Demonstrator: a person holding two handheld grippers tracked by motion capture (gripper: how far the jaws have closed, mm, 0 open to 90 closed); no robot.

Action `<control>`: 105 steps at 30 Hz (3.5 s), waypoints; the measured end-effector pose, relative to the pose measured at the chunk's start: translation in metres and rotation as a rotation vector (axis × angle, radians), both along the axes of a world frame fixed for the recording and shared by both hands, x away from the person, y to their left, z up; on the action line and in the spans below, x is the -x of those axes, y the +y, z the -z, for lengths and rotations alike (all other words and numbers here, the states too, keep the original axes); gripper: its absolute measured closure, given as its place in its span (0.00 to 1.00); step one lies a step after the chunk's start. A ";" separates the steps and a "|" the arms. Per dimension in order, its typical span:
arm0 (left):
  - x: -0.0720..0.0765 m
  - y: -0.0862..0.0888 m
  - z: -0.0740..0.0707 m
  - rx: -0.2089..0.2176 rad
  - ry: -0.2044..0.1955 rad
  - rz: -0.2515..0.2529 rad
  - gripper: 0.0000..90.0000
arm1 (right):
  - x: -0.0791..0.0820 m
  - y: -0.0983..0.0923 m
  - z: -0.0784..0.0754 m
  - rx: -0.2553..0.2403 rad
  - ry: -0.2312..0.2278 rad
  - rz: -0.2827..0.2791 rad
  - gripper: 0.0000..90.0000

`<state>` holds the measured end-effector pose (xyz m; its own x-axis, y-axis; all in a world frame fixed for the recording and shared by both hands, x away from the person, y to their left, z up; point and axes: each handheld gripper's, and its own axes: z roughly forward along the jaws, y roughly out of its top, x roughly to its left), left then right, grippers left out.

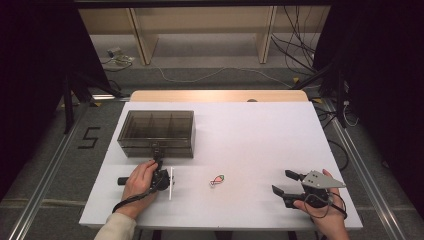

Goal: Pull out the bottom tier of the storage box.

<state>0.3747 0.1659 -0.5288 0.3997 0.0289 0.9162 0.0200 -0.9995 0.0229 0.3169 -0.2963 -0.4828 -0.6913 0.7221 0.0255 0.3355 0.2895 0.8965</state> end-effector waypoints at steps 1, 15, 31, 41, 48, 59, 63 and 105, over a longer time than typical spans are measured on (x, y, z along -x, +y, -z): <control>-0.001 -0.001 0.001 -0.010 -0.008 0.000 0.80 | 0.000 0.000 0.000 0.000 0.000 0.000 0.28; -0.003 -0.002 0.006 -0.051 -0.069 -0.003 0.88 | 0.000 0.000 0.000 0.000 -0.003 0.000 0.28; -0.004 0.000 0.006 -0.047 -0.064 -0.009 0.88 | 0.000 0.000 0.000 0.002 -0.005 0.000 0.28; -0.002 -0.001 0.008 -0.022 -0.091 -0.024 0.90 | 0.001 -0.001 -0.001 0.000 -0.006 0.004 0.28; -0.002 -0.001 0.009 -0.020 -0.095 -0.020 0.90 | 0.001 -0.001 -0.001 0.001 -0.006 0.005 0.28; 0.000 -0.001 0.008 -0.018 -0.093 -0.019 0.90 | 0.001 -0.001 -0.001 0.001 -0.006 0.007 0.28; 0.001 -0.001 0.008 -0.012 -0.090 -0.023 0.90 | 0.001 -0.001 -0.001 0.001 -0.006 0.008 0.28; 0.019 0.002 0.009 -0.006 -0.089 0.004 0.90 | 0.001 -0.001 -0.001 0.003 -0.009 0.008 0.29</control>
<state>0.3559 0.1684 -0.5375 0.3165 0.0220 0.9483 0.0144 -0.9997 0.0184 0.3162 -0.2969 -0.4816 -0.6854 0.7280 0.0173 0.3300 0.2893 0.8985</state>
